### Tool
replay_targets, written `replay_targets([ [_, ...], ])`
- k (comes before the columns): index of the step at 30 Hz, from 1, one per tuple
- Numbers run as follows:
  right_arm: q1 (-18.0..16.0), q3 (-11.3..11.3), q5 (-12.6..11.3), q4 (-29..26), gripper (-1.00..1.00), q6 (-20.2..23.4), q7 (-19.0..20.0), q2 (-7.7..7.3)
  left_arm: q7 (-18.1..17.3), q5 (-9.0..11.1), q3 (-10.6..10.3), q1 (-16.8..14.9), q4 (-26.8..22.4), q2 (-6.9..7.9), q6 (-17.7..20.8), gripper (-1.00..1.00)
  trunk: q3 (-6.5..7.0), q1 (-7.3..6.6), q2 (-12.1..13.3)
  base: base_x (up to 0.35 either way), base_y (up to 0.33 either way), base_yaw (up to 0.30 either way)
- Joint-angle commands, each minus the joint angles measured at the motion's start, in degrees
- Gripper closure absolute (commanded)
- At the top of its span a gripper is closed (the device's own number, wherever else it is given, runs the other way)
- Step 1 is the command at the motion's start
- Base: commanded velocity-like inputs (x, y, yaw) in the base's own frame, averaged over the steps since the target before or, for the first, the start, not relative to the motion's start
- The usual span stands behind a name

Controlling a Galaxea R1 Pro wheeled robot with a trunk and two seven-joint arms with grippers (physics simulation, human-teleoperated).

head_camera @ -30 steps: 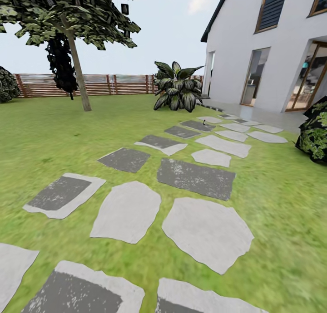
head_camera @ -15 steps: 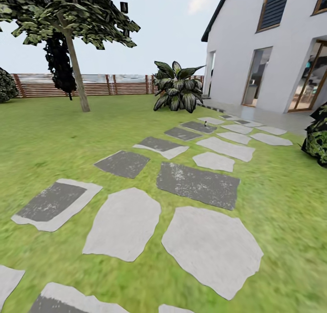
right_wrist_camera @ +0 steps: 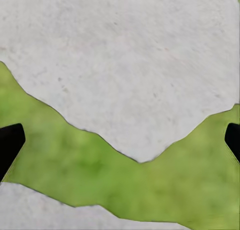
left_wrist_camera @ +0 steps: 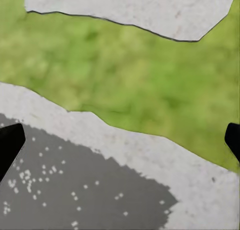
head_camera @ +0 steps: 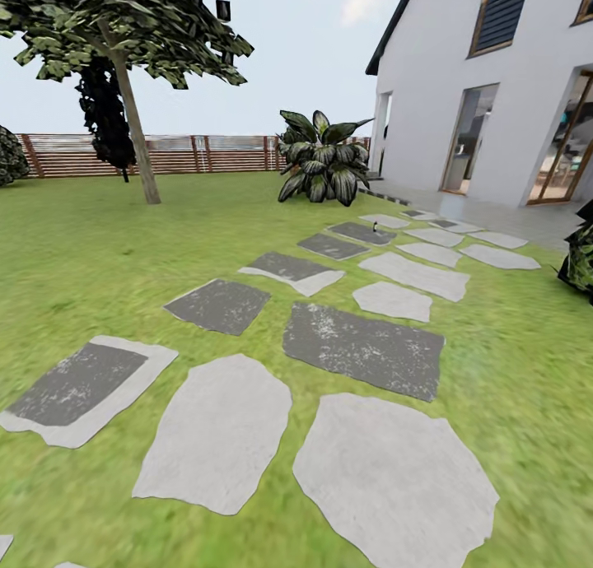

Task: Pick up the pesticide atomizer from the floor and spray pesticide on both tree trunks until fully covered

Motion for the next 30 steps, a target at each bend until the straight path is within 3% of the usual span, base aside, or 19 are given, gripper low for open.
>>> replay_targets([
  [1,0.00,0.00,0.00,0.00,-1.00,0.00,0.00,0.00,0.00,0.00,0.00,0.00,0.00,0.00,0.00,-1.00,0.00,0.00,0.00,0.338,0.000,0.000],
  [30,0.00,0.02,0.00,0.00,-1.00,0.00,0.00,0.00,0.00,0.00,-0.01,0.00,0.00,0.00,0.00,-1.00,0.00,0.00,0.00,0.338,0.000,0.000],
])
